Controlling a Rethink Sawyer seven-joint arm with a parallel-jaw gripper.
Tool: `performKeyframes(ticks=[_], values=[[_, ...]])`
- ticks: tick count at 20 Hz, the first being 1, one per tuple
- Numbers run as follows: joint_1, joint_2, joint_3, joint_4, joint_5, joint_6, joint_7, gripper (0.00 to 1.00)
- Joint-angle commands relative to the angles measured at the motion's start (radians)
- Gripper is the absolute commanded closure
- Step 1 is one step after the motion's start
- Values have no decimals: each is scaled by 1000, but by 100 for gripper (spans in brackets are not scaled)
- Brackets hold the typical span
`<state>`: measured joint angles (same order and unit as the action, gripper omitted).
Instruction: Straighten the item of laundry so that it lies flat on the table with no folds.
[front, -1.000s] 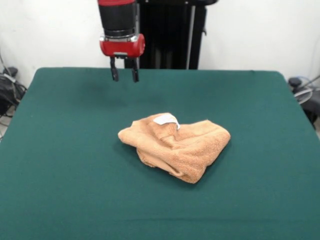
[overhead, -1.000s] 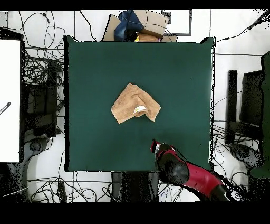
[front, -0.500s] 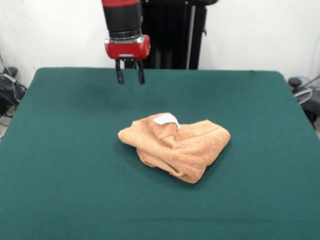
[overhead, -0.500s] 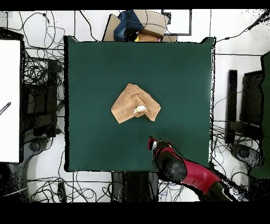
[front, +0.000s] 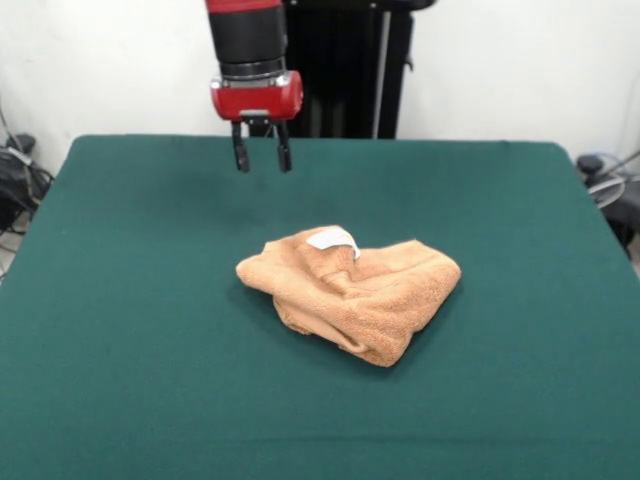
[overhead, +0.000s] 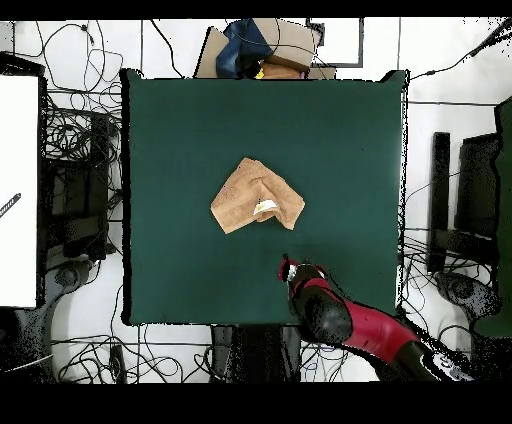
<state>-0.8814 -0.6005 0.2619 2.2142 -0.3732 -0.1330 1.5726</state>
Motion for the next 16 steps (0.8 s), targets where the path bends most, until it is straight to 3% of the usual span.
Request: performKeyframes(ticks=[1, 4, 9, 16], values=[[9, 29, 87, -45, -72, -61, 124, 0], [2, 35, 99, -48, -84, -64, 131, 0], [18, 116, 99, -120, -91, -61, 122, 0], [36, 159, 106, -222, -87, 19, 82, 0]])
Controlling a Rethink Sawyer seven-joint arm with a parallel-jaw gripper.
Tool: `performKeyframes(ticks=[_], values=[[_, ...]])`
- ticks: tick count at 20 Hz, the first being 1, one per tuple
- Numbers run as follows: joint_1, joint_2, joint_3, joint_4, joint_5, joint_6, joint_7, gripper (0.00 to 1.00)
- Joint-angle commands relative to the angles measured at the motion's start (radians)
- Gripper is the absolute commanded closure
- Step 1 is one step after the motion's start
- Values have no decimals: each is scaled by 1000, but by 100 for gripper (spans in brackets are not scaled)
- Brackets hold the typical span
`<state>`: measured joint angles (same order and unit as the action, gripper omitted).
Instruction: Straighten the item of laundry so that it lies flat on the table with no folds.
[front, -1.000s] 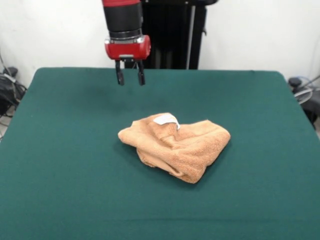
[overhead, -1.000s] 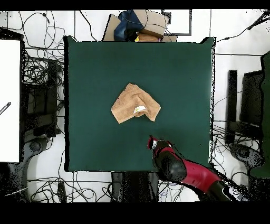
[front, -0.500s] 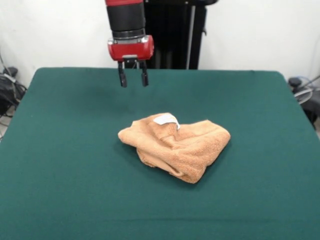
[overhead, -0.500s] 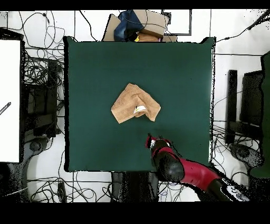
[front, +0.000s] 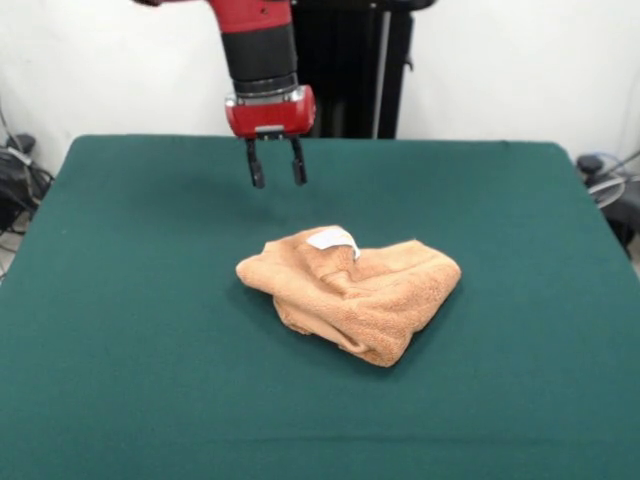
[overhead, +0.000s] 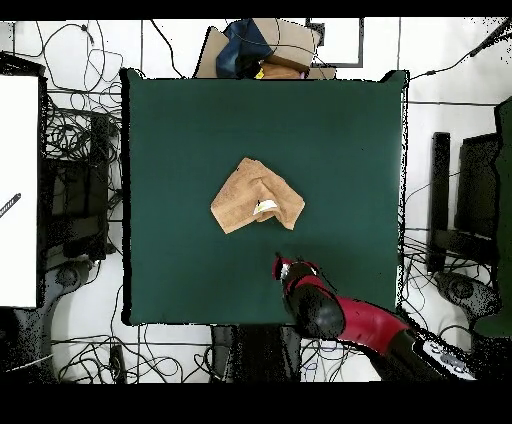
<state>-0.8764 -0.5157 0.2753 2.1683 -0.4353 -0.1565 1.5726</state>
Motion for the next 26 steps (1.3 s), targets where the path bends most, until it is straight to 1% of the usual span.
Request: performKeyframes(ticks=[1, 4, 7, 11, 16, 26], values=[[29, 82, 99, -189, -25, 55, 75, 0], [17, 107, 116, -224, -31, 82, 56, 0], [13, 117, 121, -234, -48, 75, 51, 0], [31, 89, 104, -233, -46, 99, 46, 0], [26, 44, 102, -218, -36, 141, 40, 0], [12, 36, 112, -230, -50, 159, 31, 0]])
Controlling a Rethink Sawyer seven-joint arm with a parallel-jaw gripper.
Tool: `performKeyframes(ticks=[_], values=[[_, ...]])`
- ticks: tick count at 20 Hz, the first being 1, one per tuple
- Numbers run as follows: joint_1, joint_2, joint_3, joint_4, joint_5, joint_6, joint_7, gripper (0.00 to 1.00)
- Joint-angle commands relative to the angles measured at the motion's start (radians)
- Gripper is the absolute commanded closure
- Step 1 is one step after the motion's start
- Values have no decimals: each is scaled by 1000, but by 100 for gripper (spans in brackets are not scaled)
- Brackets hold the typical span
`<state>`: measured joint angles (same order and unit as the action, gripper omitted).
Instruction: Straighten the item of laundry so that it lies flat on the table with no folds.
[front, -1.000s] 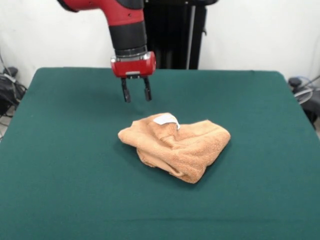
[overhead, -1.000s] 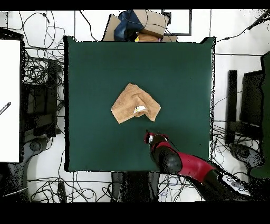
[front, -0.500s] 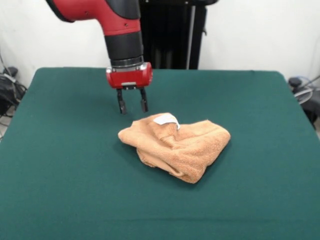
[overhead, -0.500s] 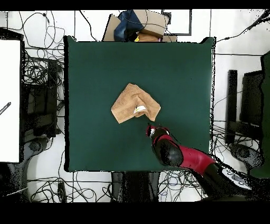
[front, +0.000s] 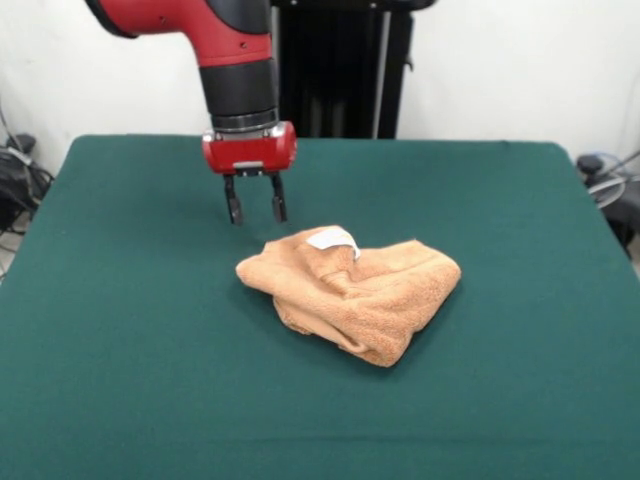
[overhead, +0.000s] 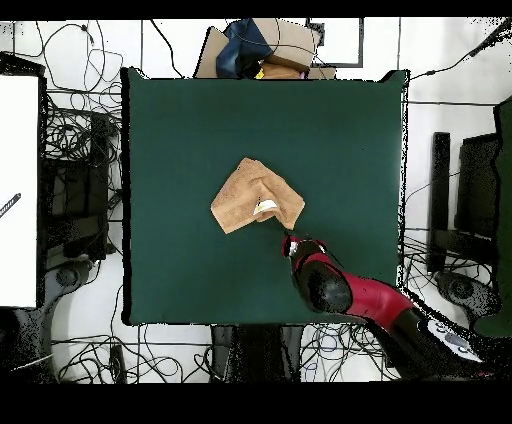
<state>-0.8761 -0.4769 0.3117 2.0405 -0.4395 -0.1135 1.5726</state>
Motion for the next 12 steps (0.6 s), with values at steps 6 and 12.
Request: performKeyframes(ticks=[6, 12], values=[[18, 49, 63, -146, -55, 97, 29, 0], [22, 74, 68, -186, -52, 122, 19, 0]])
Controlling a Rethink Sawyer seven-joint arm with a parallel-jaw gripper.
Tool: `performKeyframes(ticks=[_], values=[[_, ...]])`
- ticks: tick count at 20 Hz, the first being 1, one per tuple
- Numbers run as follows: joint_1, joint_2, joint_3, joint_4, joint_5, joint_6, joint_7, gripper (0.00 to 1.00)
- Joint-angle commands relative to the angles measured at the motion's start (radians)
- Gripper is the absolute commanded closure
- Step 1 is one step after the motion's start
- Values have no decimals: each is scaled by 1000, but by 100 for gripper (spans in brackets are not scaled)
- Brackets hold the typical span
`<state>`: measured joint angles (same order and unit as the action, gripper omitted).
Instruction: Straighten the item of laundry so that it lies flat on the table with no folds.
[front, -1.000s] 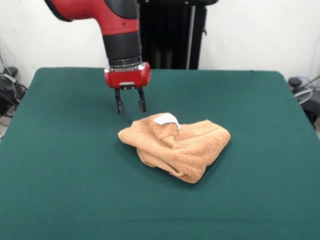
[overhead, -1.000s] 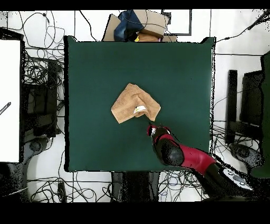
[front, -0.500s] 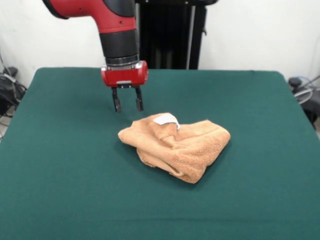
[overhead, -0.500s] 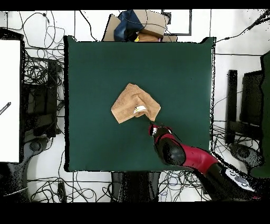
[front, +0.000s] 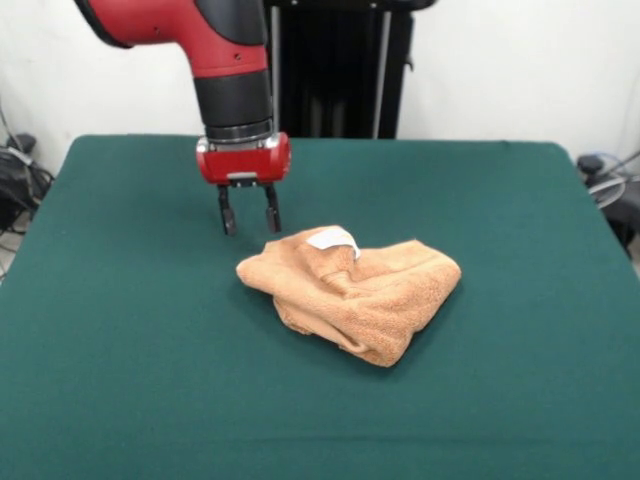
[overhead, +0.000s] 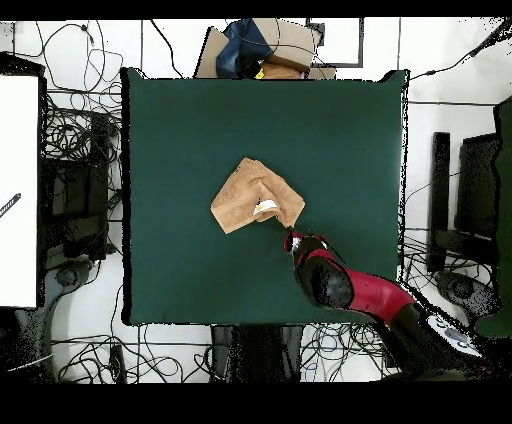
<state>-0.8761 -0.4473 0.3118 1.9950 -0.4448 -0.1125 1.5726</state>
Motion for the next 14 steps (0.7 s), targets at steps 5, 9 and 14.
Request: performKeyframes(ticks=[5, 9, 14], values=[[38, 78, 53, -192, -46, 140, 6, 0], [42, 82, 47, -203, -47, 152, 5, 0], [41, 112, 58, -220, -37, 174, 12, 0]])
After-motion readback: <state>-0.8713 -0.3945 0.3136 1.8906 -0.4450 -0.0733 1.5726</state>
